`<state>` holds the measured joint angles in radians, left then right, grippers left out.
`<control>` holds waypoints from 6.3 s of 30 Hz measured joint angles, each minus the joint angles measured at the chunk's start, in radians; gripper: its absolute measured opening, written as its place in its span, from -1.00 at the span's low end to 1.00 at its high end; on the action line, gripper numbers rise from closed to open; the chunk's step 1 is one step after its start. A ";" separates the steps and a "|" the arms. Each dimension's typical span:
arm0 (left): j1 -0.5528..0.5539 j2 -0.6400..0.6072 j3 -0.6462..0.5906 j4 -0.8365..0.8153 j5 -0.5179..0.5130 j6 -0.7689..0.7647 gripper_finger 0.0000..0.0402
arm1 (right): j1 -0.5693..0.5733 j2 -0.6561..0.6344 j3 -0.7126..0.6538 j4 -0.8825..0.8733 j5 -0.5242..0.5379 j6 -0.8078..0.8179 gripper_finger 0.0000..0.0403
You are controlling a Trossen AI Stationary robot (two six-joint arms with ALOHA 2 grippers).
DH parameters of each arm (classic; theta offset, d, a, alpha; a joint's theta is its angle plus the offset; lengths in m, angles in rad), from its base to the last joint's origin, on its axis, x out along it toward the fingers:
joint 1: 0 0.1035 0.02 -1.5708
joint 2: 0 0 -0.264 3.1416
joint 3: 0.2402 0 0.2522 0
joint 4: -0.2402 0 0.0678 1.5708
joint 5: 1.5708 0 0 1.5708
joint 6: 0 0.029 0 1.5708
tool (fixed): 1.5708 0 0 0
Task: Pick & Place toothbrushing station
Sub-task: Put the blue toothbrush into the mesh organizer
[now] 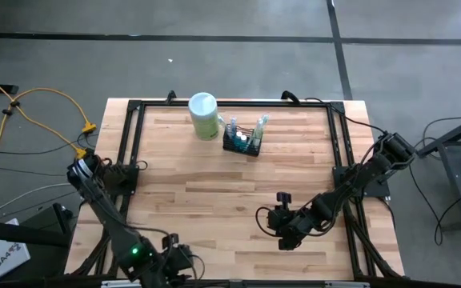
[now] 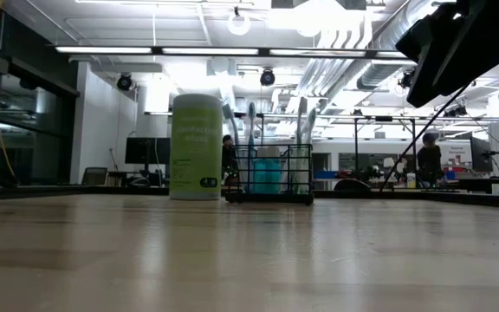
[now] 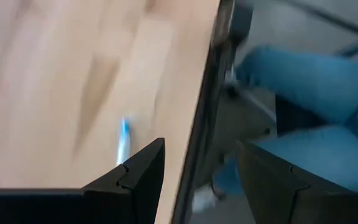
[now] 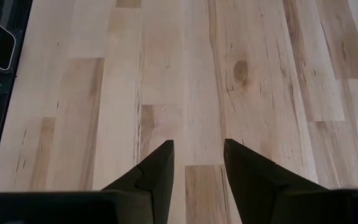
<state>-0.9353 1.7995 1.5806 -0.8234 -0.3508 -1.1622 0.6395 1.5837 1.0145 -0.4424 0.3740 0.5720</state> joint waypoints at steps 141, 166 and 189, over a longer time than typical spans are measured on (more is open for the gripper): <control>0.170 0.163 -0.003 -0.129 0.040 0.188 -0.95 | -0.001 0.000 0.000 0.036 -0.007 0.000 -0.34; 0.279 -0.166 -0.001 -0.129 -0.082 0.473 -0.95 | -0.001 0.000 0.000 0.040 -0.007 0.000 -0.34; 0.120 -0.129 0.001 0.703 -0.669 1.416 -0.95 | -0.001 0.000 0.000 0.097 0.109 -0.028 -0.34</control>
<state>-0.8155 1.6705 1.5814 -0.1204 -1.0195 0.2537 0.6388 1.5841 1.0145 -0.3454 0.4827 0.5442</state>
